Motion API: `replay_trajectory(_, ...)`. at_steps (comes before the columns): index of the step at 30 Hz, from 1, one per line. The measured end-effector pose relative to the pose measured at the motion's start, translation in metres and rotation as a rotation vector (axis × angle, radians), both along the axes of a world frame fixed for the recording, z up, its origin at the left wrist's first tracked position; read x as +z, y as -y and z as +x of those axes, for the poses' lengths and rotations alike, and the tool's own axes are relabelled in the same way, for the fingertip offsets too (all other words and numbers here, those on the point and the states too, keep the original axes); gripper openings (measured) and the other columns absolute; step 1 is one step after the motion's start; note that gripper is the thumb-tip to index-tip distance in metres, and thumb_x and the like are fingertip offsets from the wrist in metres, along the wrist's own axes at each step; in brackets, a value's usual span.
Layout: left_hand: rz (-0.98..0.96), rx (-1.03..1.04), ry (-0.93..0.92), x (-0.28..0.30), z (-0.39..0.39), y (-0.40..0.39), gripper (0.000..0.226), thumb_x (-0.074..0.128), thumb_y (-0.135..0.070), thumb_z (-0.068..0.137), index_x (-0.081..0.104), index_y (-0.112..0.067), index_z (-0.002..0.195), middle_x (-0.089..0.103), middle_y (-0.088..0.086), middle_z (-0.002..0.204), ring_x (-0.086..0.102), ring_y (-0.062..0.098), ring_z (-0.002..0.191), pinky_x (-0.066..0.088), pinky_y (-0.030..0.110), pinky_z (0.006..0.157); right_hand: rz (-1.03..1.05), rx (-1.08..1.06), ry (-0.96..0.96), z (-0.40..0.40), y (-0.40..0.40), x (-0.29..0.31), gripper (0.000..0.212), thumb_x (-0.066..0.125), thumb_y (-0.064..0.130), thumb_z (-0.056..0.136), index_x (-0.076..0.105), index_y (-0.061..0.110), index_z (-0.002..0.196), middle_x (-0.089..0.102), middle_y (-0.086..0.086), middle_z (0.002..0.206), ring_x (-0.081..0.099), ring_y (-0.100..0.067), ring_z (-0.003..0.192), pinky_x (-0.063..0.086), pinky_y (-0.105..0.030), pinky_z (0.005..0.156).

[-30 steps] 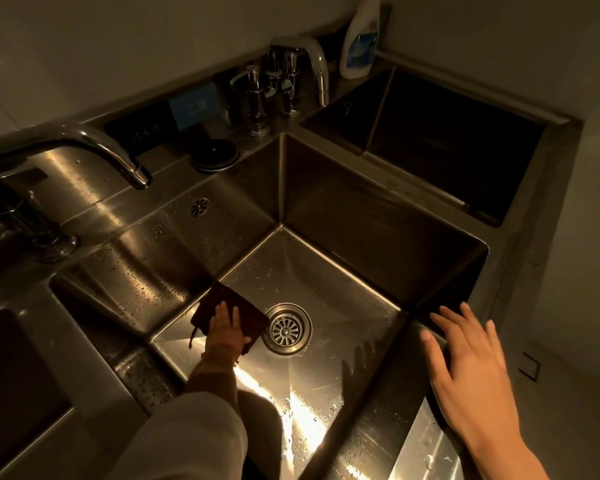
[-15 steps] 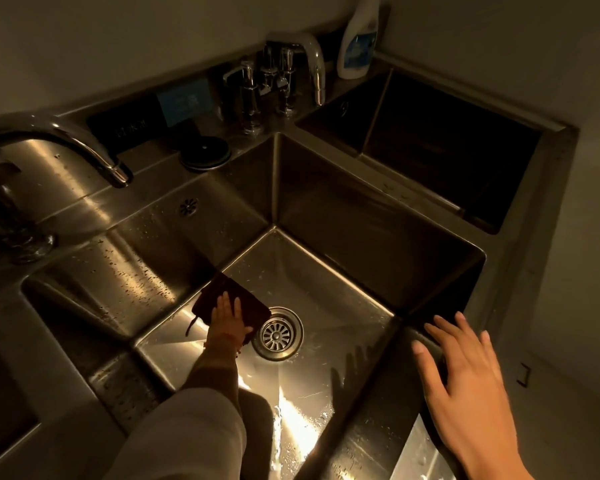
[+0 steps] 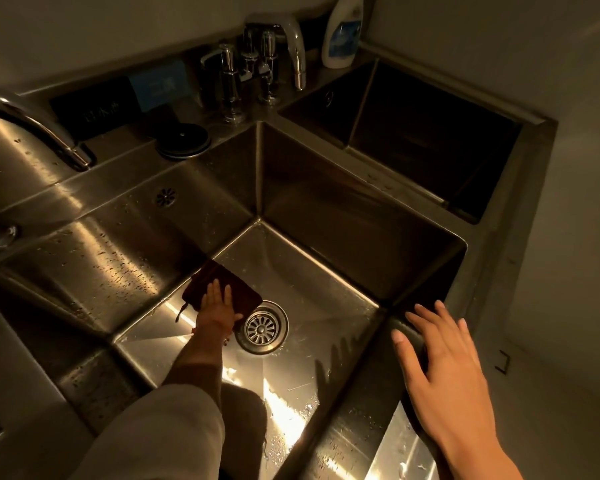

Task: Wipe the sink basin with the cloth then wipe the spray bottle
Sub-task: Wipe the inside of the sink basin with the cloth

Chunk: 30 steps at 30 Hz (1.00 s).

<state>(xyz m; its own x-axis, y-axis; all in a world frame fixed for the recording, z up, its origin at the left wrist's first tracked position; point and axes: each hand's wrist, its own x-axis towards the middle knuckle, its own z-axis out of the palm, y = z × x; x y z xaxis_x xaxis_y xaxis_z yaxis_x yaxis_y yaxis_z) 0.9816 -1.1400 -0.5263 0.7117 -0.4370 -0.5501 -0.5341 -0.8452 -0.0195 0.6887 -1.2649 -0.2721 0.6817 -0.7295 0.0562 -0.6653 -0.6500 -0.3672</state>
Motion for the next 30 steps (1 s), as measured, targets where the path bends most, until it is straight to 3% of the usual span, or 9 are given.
replay_trajectory(16,0.008,0.098,-0.068,0.011,-0.020,-0.033,0.080,0.039,-0.043,0.100,-0.010,-0.006,0.152,-0.017,0.022,0.158,-0.011,0.033,0.148,0.003,0.038,0.122,0.056,-0.023,-0.016,-0.002,-0.002,0.003,0.065,0.023,0.057,0.081,0.050,0.022,0.129,0.043,0.004,0.142,0.018,-0.011,0.140,0.006,-0.034,0.116)
replay_trajectory(30,-0.006,0.065,-0.007,0.010,-0.018,-0.028,0.078,0.035,-0.044,0.101,-0.010,-0.005,0.152,-0.015,0.025,0.157,-0.010,0.036,0.148,0.002,0.040,0.121,0.034,-0.001,-0.021,0.002,-0.001,0.004,0.063,0.020,0.058,0.084,0.048,0.024,0.130,0.043,0.005,0.142,0.016,-0.007,0.139,0.005,-0.032,0.116)
